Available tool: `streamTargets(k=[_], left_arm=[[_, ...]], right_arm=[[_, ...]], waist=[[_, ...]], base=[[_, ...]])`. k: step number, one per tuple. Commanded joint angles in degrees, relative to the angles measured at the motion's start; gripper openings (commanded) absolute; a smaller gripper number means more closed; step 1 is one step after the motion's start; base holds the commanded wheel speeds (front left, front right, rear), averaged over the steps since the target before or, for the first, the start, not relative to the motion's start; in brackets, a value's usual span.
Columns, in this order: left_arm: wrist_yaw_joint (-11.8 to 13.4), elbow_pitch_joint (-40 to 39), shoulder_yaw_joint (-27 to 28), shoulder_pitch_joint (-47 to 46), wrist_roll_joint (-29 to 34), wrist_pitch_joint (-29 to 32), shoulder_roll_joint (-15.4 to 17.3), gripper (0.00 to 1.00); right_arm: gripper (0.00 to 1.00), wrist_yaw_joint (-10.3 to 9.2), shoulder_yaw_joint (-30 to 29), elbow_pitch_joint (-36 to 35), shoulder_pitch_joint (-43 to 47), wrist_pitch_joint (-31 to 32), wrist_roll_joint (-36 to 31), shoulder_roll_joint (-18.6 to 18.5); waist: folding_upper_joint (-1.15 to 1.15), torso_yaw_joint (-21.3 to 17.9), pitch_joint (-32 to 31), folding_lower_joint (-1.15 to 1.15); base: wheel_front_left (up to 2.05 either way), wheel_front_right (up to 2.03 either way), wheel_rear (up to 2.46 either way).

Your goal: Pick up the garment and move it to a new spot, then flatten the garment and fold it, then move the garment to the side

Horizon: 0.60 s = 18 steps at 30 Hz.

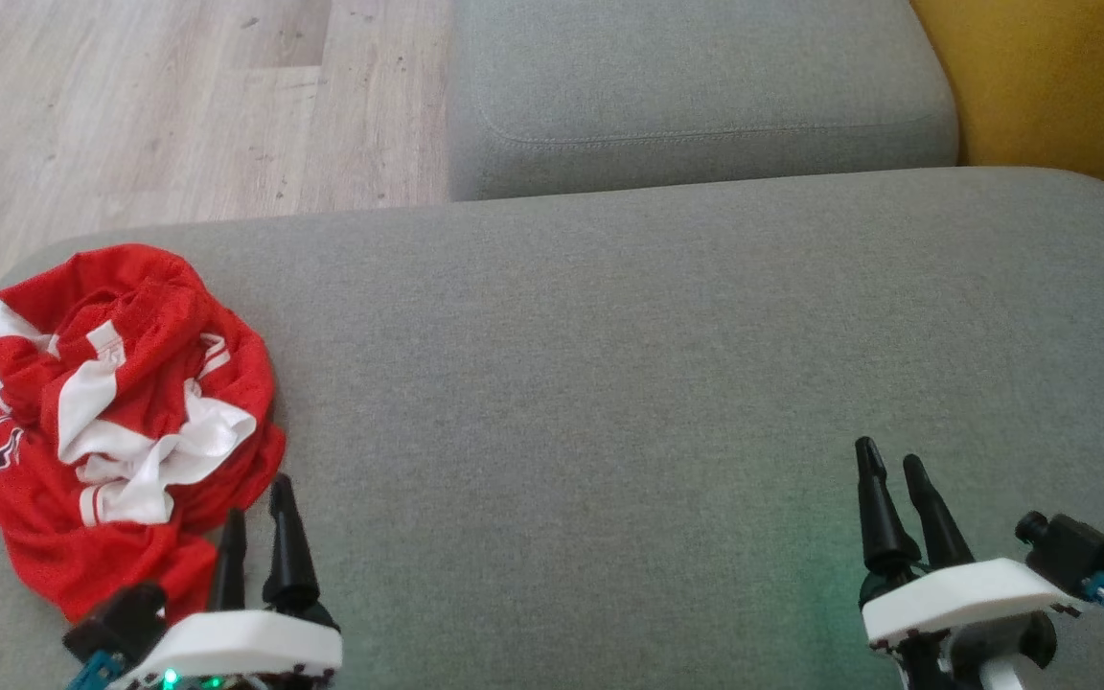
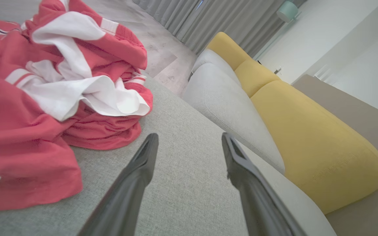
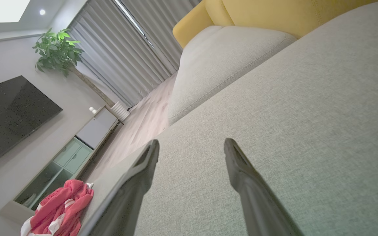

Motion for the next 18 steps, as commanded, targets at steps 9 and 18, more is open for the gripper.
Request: streamTargets(k=[9,18], left_arm=[[1.27,-3.19,-0.74,-0.91,7.58,-2.15,0.31,1.00],[2.17,-3.72,-1.84,-0.51,13.80,-3.67,0.34,1.00]], right_arm=[[1.00,-0.03,2.70,-2.84,-1.63,-2.24,-8.47,-0.43],[1.00,-0.03,4.54,-3.50,-1.47,-3.76,-15.55,-0.45]], waist=[[0.00,0.29,-0.63,-0.01],[0.00,0.33,-1.25,-0.01]], base=[[0.00,0.00,0.00],[0.00,0.00,0.00]])
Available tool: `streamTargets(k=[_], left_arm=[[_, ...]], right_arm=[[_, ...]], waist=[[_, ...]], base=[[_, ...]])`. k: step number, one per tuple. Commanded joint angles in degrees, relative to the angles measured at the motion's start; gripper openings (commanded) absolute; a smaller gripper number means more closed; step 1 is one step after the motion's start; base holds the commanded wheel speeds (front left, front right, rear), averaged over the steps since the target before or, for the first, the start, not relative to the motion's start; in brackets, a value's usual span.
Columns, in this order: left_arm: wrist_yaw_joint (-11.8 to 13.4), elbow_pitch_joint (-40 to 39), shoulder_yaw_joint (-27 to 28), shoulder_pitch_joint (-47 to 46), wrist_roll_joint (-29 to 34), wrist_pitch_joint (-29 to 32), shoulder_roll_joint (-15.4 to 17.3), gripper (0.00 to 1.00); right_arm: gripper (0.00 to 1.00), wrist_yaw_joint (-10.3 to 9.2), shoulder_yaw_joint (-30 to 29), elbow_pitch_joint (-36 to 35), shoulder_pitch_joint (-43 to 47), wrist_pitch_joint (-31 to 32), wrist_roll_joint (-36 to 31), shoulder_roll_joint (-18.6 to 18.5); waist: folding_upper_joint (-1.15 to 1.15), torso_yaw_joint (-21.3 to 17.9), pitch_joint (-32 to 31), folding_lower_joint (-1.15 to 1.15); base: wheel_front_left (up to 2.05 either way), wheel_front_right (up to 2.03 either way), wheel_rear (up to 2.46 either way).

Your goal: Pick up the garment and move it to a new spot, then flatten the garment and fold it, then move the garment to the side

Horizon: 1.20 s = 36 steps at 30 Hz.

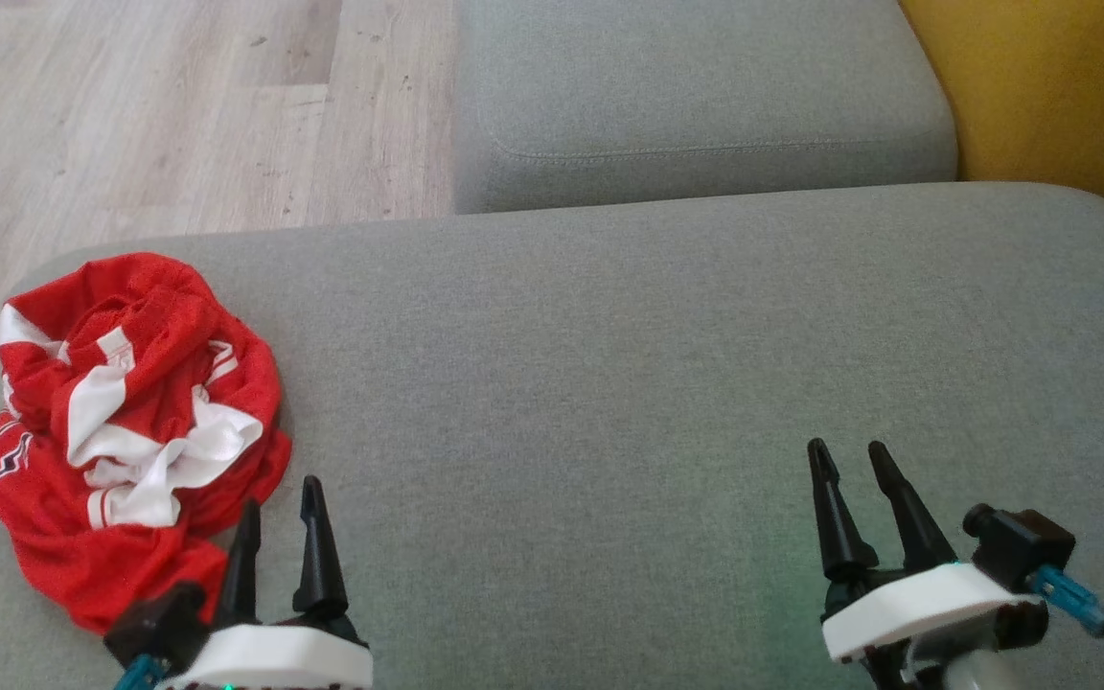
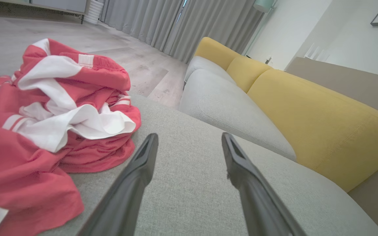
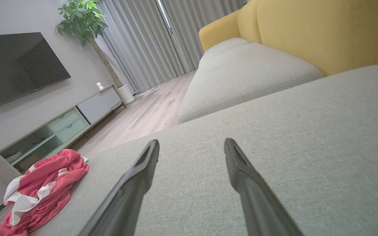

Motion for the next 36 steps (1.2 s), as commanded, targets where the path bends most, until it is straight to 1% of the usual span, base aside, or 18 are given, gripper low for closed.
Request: streamTargets(k=[1,13,36], left_arm=[[0.55,-2.36,0.65,-1.78,1.97,-0.75,0.30,1.00],[1.69,-3.83,-1.02,-1.10,10.75,-2.93,0.33,1.00],[3.27,-4.52,-3.83,-0.02,25.22,-6.63,0.39,1.00]], right_arm=[[1.00,-0.03,1.28,-2.29,-1.45,-0.95,-2.10,-0.41],[1.00,-0.03,1.78,-2.88,-0.61,-3.15,-9.84,-0.43],[1.00,-0.04,4.14,-3.39,0.29,-6.87,-25.33,-0.51]], waist=[[0.00,0.03,-0.09,0.00],[0.00,0.46,-0.77,0.00],[0.00,0.70,-2.56,-0.01]], base=[[0.00,0.00,0.00],[0.00,0.00,0.00],[0.00,0.00,0.00]])
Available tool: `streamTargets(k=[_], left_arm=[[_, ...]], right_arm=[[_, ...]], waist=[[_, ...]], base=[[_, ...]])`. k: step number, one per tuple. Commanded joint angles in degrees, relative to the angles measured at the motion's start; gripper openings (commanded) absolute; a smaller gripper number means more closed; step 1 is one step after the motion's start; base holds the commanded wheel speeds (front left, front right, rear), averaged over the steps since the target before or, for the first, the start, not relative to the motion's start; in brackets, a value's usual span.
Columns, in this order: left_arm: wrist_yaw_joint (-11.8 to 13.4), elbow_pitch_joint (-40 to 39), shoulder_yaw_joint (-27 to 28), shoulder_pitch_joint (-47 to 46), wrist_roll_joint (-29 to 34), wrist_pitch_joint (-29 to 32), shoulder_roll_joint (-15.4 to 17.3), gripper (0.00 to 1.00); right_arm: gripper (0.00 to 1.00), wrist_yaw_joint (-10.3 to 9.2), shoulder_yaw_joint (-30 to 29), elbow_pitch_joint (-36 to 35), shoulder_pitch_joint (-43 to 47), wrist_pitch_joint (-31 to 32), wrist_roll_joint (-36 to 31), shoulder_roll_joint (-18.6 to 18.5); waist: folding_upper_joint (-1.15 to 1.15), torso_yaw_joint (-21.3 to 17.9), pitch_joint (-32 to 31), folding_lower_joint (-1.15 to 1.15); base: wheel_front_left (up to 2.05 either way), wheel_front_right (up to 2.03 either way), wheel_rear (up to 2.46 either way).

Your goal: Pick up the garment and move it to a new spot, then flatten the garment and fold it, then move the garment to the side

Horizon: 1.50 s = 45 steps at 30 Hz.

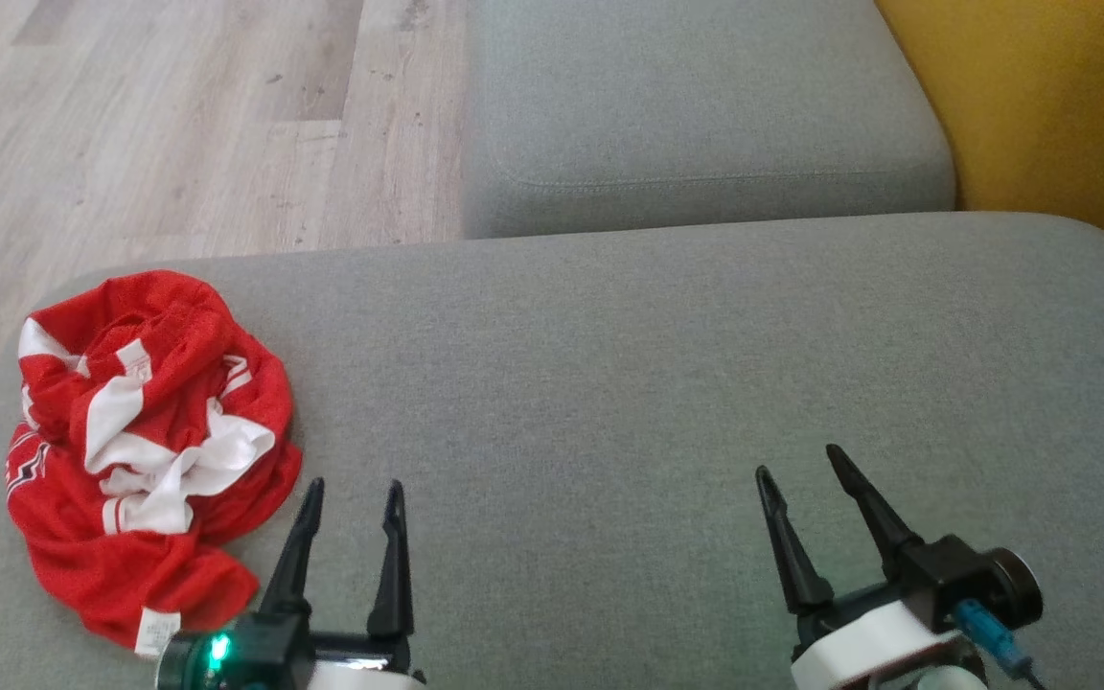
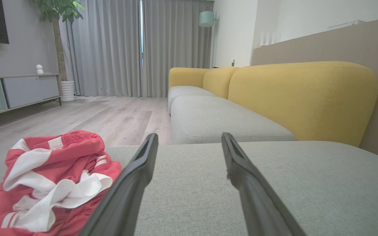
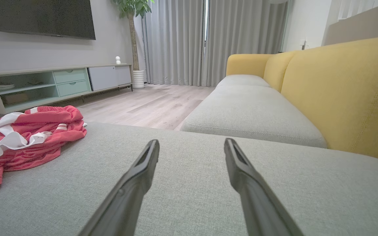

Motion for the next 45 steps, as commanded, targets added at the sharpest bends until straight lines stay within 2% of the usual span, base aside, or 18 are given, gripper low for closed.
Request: streamTargets(k=[1,16,22,30,39,45], left_arm=[[0.56,-1.93,1.22,-1.23,2.03,-0.95,0.13,1.00],[0.57,-1.21,1.15,-0.93,3.37,-1.25,0.14,1.00],[0.54,-0.24,1.30,-1.32,3.36,-1.25,0.14,1.00],[0.51,0.30,2.15,-1.32,3.50,-1.25,0.14,1.00],[0.24,0.54,3.99,-1.28,4.12,-1.25,0.14,1.00],[0.28,0.27,5.34,-0.73,4.53,-1.25,0.14,1.00]], right_arm=[[1.00,-0.04,1.80,-2.24,-1.13,-1.04,-2.02,-0.47],[1.00,-0.04,1.19,-2.00,-0.55,-1.34,-2.62,-0.48],[1.00,-0.04,0.45,-1.74,-0.24,-1.34,-1.94,-0.48],[1.00,-0.04,0.42,-1.74,-0.54,-1.34,-0.98,-0.48],[1.00,-0.04,0.89,-1.98,-0.83,-1.34,-0.22,-0.48],[1.00,-0.04,1.01,-1.99,-1.14,-1.34,-0.15,-0.48]], waist=[[0.00,0.09,-0.20,0.00],[0.00,0.44,-0.60,0.00],[0.00,2.22,-0.53,0.00],[0.00,8.07,0.21,0.00],[0.00,17.06,1.02,0.00],[0.00,20.92,1.24,0.00]], base=[[0.00,0.00,0.00],[0.00,0.00,0.00],[0.00,0.00,0.00],[0.00,0.00,0.00],[0.00,0.00,0.00],[0.00,0.00,0.00]])
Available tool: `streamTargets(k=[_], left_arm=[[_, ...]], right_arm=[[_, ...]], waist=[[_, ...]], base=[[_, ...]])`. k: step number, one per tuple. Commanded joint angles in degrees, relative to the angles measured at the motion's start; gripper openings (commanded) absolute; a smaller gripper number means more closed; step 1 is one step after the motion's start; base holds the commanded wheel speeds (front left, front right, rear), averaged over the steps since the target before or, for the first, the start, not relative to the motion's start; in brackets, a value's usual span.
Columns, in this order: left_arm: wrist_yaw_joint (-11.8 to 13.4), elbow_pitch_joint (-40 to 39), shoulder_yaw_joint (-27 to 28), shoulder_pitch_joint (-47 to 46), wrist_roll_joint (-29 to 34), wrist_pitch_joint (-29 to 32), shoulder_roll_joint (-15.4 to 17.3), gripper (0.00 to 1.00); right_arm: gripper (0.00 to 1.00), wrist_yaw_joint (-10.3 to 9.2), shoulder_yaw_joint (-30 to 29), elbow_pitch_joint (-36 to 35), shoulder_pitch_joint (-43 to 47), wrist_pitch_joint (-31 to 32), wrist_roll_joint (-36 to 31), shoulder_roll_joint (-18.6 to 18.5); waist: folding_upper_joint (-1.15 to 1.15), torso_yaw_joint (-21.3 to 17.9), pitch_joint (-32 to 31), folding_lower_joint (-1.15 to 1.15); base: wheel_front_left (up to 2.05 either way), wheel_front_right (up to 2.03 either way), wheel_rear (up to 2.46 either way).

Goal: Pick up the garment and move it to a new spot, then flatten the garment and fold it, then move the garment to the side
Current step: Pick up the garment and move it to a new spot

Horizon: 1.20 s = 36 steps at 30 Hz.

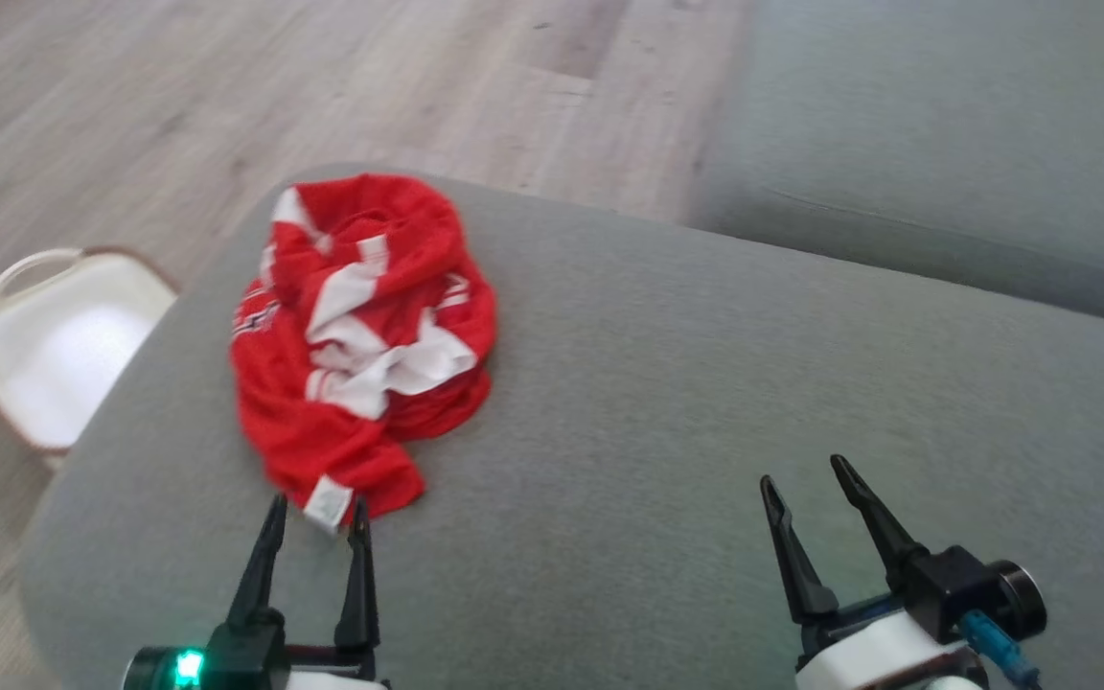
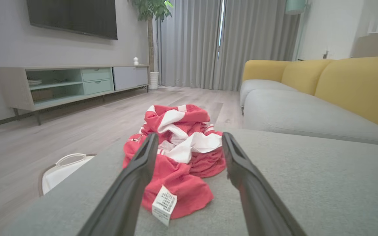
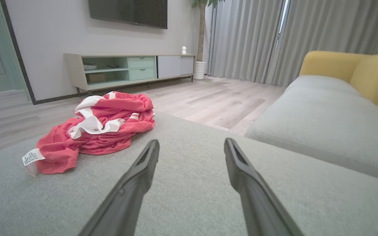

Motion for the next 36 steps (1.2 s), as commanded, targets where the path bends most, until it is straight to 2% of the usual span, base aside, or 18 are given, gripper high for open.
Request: streamTargets(k=[1,6,13,18,22,24,29,36], left_arm=[[0.19,-1.90,1.89,-1.66,0.61,-0.55,-0.09,1.00],[-0.37,-2.27,2.86,-1.62,1.22,-0.55,-0.07,1.00],[-0.42,-5.16,5.17,-2.62,1.20,-0.55,0.17,1.00],[-1.56,-9.61,6.57,-7.05,3.50,-0.55,3.51,1.00],[-4.02,-11.68,6.87,-14.81,4.79,-0.55,7.54,1.00],[-6.29,-9.69,6.81,-22.58,5.32,-0.54,10.61,1.00],[-8.69,-0.33,4.27,-37.93,5.69,0.62,12.68,1.00],[-10.14,22.92,-0.67,-57.36,4.10,3.56,10.23,1.00]], right_arm=[[1.00,-0.04,1.14,-1.98,-2.19,-0.62,0.25,-0.46],[1.00,-0.04,1.33,-1.92,-1.90,-0.62,0.12,-0.46],[1.00,-0.04,1.58,-2.20,-1.65,-0.62,-0.85,-0.46],[1.00,-0.04,0.98,-2.36,-2.11,-0.62,-3.37,-0.46],[1.00,-0.04,0.05,-3.20,-3.55,-0.62,-5.11,-2.08],[1.00,-0.04,0.09,-4.28,-4.89,-0.62,-5.21,-4.73],[1.00,-0.04,0.37,-5.64,-6.32,-0.62,-5.27,-9.32],[1.00,-0.04,-0.11,-8.58,-4.40,-0.62,-4.83,-15.99]], waist=[[0.00,1.86,0.25,0.00],[0.00,4.27,1.08,0.00],[0.00,5.23,3.60,0.00],[0.00,4.85,7.55,0.00],[0.00,4.71,12.42,0.00],[0.00,4.59,16.31,0.00],[0.00,4.66,21.40,0.00],[0.00,4.78,26.63,0.00]], base=[[0.00,0.00,0.00],[0.00,0.00,0.00],[0.00,0.00,0.00],[0.00,0.00,0.00],[0.00,0.00,0.00],[0.00,0.00,0.00],[0.00,0.00,0.00],[0.00,0.00,0.00]])
